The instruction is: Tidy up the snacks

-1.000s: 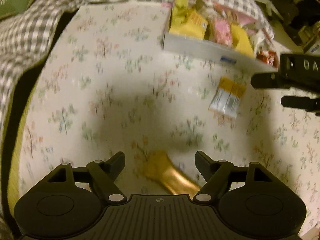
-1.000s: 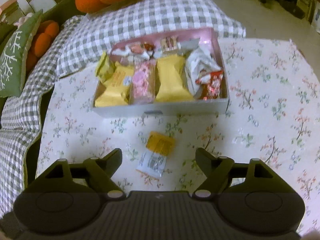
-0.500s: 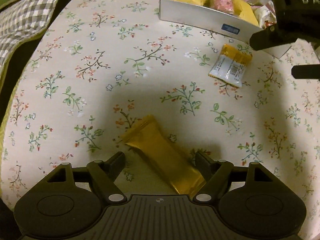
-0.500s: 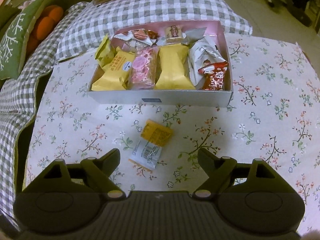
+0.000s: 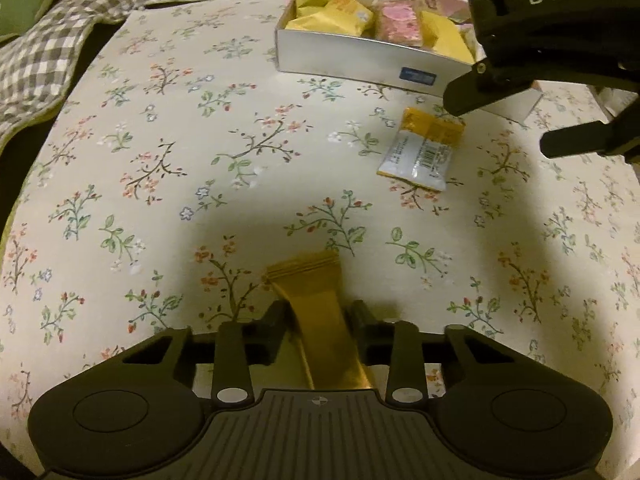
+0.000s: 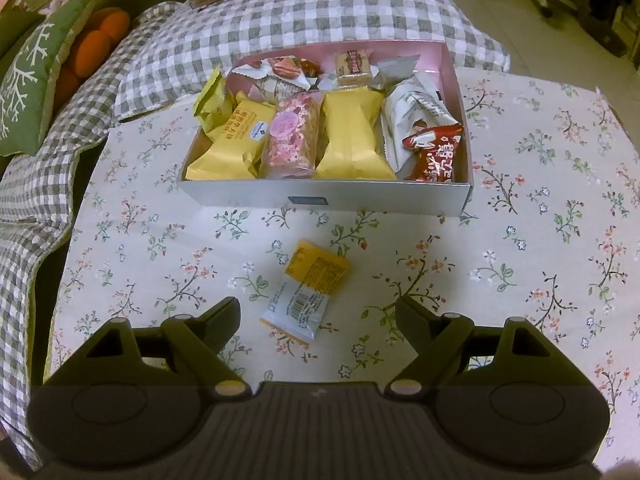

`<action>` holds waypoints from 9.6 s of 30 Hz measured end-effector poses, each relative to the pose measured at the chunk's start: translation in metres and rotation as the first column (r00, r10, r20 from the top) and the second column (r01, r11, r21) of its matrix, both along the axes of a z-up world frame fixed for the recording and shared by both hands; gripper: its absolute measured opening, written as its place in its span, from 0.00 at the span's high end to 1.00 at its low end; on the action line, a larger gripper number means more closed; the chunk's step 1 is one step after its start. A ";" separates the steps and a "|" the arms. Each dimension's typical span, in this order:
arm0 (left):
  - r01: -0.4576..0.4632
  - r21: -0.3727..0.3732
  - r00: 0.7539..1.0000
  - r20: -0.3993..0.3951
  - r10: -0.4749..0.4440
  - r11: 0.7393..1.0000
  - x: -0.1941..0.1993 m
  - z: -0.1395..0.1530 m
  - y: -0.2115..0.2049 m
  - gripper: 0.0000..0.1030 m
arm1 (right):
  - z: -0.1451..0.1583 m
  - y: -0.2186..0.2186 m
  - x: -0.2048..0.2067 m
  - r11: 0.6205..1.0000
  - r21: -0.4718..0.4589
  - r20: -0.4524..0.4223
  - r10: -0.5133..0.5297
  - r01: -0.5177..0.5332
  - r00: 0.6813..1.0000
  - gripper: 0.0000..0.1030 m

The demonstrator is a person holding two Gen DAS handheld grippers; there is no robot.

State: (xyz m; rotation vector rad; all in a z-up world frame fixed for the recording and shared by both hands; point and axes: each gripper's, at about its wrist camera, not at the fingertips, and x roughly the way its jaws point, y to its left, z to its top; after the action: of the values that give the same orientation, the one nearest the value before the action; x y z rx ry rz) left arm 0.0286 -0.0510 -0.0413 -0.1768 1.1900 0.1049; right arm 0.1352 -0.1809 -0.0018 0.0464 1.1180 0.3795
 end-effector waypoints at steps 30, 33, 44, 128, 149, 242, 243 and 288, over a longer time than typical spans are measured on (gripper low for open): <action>0.024 0.114 0.995 0.095 -0.034 0.993 0.067 0.029 0.068 0.75 | -0.036 -0.009 0.016 0.988 0.056 -0.083 -0.140 0.145 0.987 0.20; 0.003 0.102 0.995 0.097 -0.013 0.995 0.077 0.024 0.081 0.75 | -0.043 0.001 0.018 0.989 0.032 -0.067 -0.139 0.141 0.988 0.20; -0.026 0.066 0.996 0.092 0.020 0.997 0.080 0.021 0.097 0.75 | -0.046 0.042 0.013 0.996 -0.041 0.058 -0.072 0.074 0.996 0.34; 0.136 -0.042 0.921 0.375 -0.110 0.990 0.153 0.090 0.041 0.75 | 0.022 -0.079 0.053 0.955 0.177 0.120 -0.262 0.239 0.958 0.74; 0.210 0.050 0.893 0.396 -0.213 0.976 0.206 0.056 0.035 0.78 | 0.021 -0.041 0.084 0.980 0.161 0.213 -0.152 0.119 0.965 0.74; 0.003 0.189 0.947 0.314 -0.063 0.982 0.016 0.099 0.051 0.00 | 0.045 -0.007 -0.068 0.990 -0.089 0.184 -0.090 0.107 0.979 0.01; 0.002 0.183 0.948 0.313 -0.060 0.983 0.016 0.099 0.052 0.00 | 0.044 -0.006 -0.068 0.990 -0.091 0.183 -0.089 0.107 0.979 0.01; 0.021 0.120 0.951 0.303 -0.057 0.993 0.018 0.096 0.050 0.00 | 0.048 -0.005 -0.067 0.978 -0.138 0.246 -0.120 0.157 0.962 0.01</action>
State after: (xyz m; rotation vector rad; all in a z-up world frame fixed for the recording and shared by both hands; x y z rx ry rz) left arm 0.0465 -0.0006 0.0551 -0.0640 0.8737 0.1071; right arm 0.0679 -0.1860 0.0460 -0.0579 0.8995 0.1648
